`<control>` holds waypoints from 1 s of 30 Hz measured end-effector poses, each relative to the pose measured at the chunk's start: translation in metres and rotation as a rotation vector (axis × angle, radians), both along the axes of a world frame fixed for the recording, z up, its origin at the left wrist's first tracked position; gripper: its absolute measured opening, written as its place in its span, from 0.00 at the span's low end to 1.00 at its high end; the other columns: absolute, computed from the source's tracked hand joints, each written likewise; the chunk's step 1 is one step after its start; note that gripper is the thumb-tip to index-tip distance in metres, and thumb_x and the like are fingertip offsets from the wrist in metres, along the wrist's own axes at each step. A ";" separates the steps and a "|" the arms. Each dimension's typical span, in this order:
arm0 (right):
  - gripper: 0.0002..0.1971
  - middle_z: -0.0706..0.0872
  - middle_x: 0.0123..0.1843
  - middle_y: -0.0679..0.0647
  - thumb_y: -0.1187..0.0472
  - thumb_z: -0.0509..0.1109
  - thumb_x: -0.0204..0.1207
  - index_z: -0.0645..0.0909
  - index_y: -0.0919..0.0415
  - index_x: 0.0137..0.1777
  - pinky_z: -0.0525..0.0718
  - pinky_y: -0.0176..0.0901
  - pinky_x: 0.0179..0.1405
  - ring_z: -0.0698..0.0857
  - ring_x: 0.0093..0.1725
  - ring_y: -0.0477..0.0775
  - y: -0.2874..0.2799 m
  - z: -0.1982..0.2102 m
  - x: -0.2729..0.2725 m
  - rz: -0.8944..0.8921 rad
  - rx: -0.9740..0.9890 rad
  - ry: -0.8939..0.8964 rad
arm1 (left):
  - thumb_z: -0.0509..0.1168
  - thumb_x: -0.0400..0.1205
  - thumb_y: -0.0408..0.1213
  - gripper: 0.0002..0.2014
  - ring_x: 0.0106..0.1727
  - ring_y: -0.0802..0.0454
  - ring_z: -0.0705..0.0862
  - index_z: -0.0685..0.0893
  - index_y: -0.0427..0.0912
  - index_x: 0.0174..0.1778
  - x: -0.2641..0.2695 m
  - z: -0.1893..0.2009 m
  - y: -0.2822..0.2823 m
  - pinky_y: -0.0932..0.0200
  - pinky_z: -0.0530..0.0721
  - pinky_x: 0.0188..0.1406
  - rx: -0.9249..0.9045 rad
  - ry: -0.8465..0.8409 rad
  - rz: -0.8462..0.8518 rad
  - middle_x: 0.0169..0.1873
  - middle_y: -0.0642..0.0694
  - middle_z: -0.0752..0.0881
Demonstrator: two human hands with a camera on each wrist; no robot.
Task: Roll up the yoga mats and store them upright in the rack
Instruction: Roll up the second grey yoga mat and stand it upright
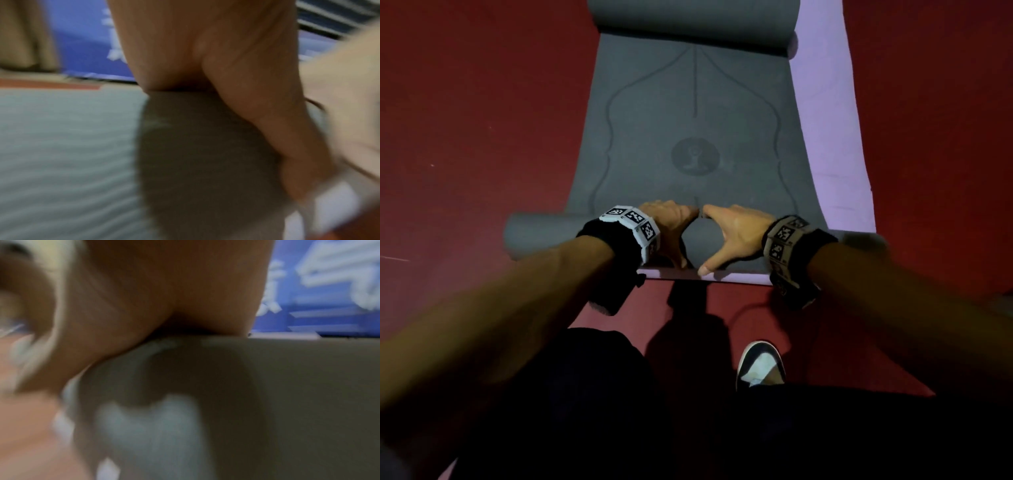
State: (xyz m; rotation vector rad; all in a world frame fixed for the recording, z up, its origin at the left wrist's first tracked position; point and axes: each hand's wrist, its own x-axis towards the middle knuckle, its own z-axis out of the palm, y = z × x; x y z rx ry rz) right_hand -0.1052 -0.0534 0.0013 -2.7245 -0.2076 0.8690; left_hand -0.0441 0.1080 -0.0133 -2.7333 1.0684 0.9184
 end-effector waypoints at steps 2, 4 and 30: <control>0.51 0.85 0.54 0.52 0.20 0.79 0.48 0.67 0.51 0.65 0.76 0.52 0.45 0.84 0.52 0.63 0.003 -0.003 -0.007 0.058 -0.096 -0.117 | 0.85 0.57 0.54 0.41 0.52 0.49 0.89 0.79 0.55 0.67 0.003 0.001 -0.003 0.58 0.78 0.40 0.021 0.050 0.048 0.43 0.53 0.85; 0.52 0.85 0.55 0.53 0.19 0.77 0.48 0.64 0.53 0.62 0.75 0.54 0.45 0.85 0.53 0.65 0.006 -0.007 -0.012 0.095 -0.162 -0.191 | 0.86 0.61 0.47 0.36 0.51 0.51 0.89 0.81 0.49 0.65 0.008 0.002 -0.003 0.59 0.81 0.43 -0.020 0.164 0.070 0.44 0.53 0.86; 0.45 0.88 0.56 0.44 0.36 0.85 0.50 0.74 0.45 0.69 0.85 0.48 0.56 0.86 0.52 0.53 -0.014 -0.001 0.003 -0.044 -0.027 -0.038 | 0.84 0.56 0.61 0.51 0.58 0.39 0.86 0.65 0.52 0.71 -0.005 -0.002 -0.002 0.47 0.80 0.49 -0.056 -0.134 -0.116 0.58 0.44 0.84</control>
